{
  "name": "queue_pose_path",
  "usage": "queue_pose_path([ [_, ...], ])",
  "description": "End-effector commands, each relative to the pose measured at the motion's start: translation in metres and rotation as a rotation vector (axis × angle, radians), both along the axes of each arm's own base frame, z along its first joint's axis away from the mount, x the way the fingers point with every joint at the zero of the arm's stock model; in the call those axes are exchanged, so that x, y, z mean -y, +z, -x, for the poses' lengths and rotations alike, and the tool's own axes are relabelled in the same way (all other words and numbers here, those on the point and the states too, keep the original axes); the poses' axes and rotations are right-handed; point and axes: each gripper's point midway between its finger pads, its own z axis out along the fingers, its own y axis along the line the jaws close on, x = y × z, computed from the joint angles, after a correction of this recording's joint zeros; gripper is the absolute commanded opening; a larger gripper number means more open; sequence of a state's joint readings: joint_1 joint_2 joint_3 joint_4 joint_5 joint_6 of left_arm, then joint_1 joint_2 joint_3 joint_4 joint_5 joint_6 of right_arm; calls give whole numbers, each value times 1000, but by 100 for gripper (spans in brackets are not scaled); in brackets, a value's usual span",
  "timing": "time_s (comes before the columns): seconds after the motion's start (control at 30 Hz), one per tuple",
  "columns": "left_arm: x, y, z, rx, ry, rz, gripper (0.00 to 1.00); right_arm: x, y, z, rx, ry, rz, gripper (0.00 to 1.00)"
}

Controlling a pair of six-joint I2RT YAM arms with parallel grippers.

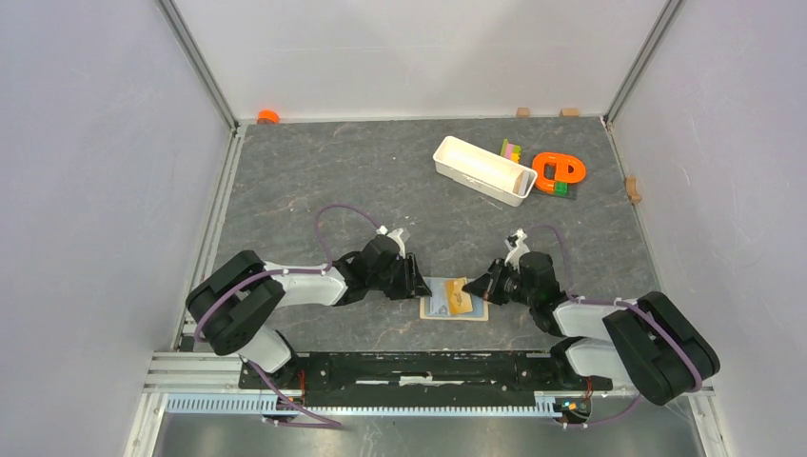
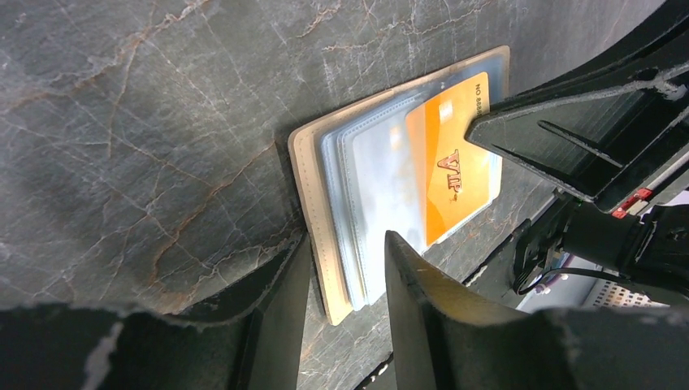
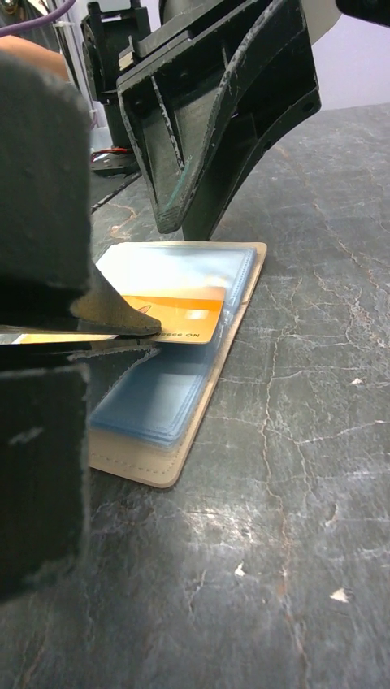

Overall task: Put the credit cards into the card holder
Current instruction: Insert the credit card into the card slot.

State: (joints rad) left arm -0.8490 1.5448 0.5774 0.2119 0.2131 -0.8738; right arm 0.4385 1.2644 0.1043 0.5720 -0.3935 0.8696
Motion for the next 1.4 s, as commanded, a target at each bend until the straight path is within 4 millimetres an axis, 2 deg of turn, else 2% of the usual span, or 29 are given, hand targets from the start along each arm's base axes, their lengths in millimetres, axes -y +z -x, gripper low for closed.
queue_pose_path([
  [0.0,-6,-13,9,-29,-11,-31,45,14,-23,13,-42,-53,74,0],
  [0.57,-3,-10,12,-23,-22,-22,43,0,-20,14,-34,-88,44,0],
  [0.83,3,-8,13,-26,-30,-5,43,-17,-17,16,-43,-64,33,0],
  [1.0,2,-6,13,-19,-26,-5,43,-18,-13,11,-22,-59,59,9],
  [1.13,-1,-3,11,-4,-15,-10,45,-7,-12,4,7,-72,161,17],
  [1.37,-5,4,9,21,-9,-22,51,3,13,-11,108,-42,295,40],
])
